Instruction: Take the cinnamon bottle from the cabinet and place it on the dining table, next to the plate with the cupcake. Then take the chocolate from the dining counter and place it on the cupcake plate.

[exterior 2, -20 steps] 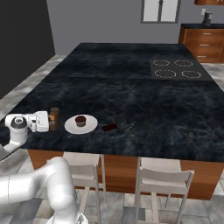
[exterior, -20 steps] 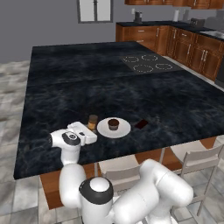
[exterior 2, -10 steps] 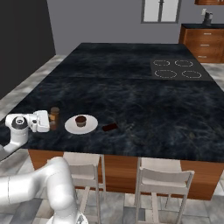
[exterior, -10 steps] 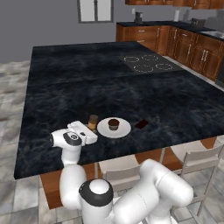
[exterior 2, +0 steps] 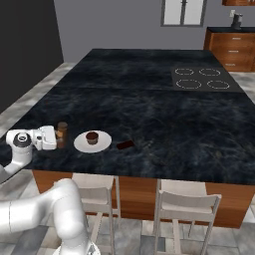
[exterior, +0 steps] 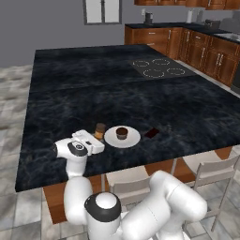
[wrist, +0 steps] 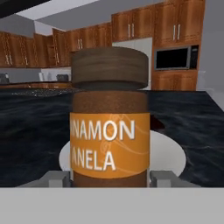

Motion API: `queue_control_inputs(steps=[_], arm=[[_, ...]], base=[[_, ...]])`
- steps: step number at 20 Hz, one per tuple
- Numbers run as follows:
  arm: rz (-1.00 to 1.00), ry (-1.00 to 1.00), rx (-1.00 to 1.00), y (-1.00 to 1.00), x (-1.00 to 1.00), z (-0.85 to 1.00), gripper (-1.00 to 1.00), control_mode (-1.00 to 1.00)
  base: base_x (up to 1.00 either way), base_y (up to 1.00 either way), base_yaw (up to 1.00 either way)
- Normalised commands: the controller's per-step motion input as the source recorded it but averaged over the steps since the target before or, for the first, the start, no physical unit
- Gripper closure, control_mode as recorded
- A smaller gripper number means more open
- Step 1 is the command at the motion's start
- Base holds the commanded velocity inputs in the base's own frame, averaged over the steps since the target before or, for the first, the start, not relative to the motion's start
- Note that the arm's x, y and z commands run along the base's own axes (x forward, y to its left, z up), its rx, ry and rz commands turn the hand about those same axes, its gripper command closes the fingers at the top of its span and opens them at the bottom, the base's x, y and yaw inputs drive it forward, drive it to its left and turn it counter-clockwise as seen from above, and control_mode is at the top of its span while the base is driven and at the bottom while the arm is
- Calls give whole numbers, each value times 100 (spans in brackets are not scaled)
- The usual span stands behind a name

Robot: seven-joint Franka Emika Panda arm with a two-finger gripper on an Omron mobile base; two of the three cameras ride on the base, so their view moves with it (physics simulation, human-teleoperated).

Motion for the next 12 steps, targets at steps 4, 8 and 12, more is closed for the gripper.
queue_control_inputs(steps=[4, 8, 12], arm=[[0, 0, 0, 5, 0, -18, -100, -100], [0, -1, 0, 5, -10, -3, -100, -100], [0, -4, 0, 26, -20, 22, -100, -100]], base=[[0, 0, 0], [0, 0, 0], [0, 0, 0]])
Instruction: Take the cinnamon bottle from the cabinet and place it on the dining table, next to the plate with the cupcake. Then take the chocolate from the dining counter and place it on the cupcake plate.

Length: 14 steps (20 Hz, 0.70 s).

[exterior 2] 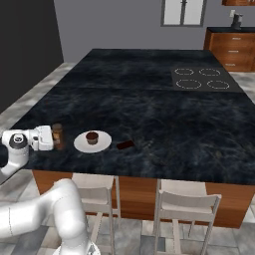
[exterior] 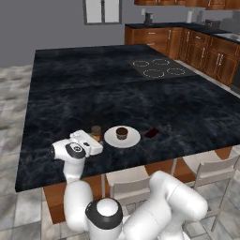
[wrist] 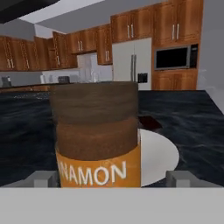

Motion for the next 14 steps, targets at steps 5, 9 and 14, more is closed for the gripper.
queue_control_inputs(steps=[5, 9, 14], arm=[[-3, 0, 0, 33, -10, 71, -100, -100], [-6, 0, 4, 4, -1, 99, -100, -100], [0, 5, 17, 0, -19, 100, -100, -100]], base=[[0, 0, 0], [0, 0, 0], [0, 0, 0]])
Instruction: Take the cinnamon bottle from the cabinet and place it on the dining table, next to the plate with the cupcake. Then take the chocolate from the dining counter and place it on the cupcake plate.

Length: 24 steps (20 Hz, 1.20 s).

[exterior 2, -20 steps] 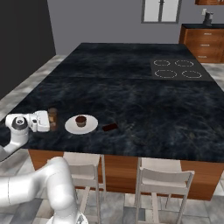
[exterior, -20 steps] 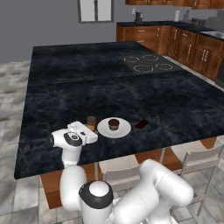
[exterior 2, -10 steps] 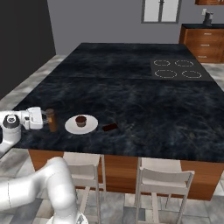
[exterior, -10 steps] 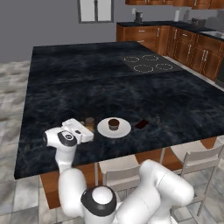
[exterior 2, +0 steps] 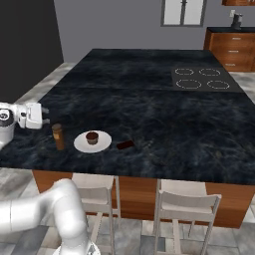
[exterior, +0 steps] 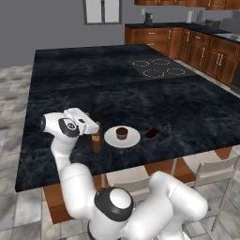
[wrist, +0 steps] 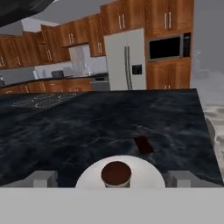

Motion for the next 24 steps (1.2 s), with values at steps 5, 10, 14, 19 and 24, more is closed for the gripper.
queue_control_inputs(steps=[5, 10, 14, 19, 24], arm=[[0, 28, 19, -33, -39, 84, -100, -100], [0, 23, 27, -85, -31, 25, -100, -100], [0, 18, 32, -100, -47, 8, -100, -100], [1, 17, 32, -100, -51, 2, -100, -100], [-1, 7, 32, -100, -40, 0, -100, -100]], base=[[0, 0, 0], [0, 0, 0], [0, 0, 0], [0, 0, 0], [0, 0, 0]])
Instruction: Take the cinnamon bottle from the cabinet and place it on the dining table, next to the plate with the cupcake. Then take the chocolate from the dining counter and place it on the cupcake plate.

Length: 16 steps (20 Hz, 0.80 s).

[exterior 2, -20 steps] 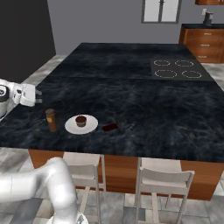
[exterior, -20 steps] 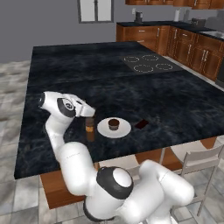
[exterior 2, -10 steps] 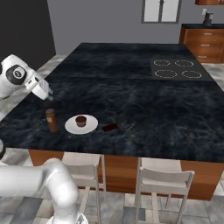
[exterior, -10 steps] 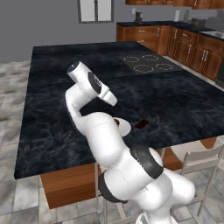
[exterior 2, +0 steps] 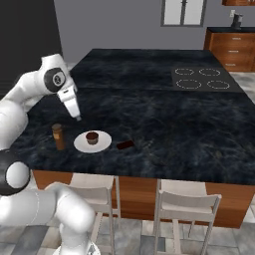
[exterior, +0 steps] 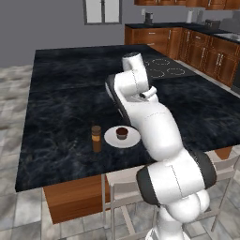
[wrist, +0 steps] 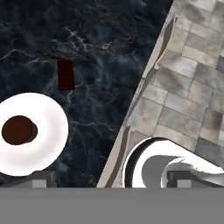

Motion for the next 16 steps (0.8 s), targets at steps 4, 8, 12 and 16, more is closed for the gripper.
queue_control_inputs(steps=[4, 8, 12, 16], arm=[[-14, 7, 24, -96, -3, -5, -100, -100], [-7, 4, 21, -69, 3, -38, -100, -100], [0, 8, 7, -62, 10, -58, -100, -100], [2, 11, -1, -42, 1, -86, -100, -100]], base=[[0, 0, 0], [0, 0, 0], [0, 0, 0], [0, 0, 0]])
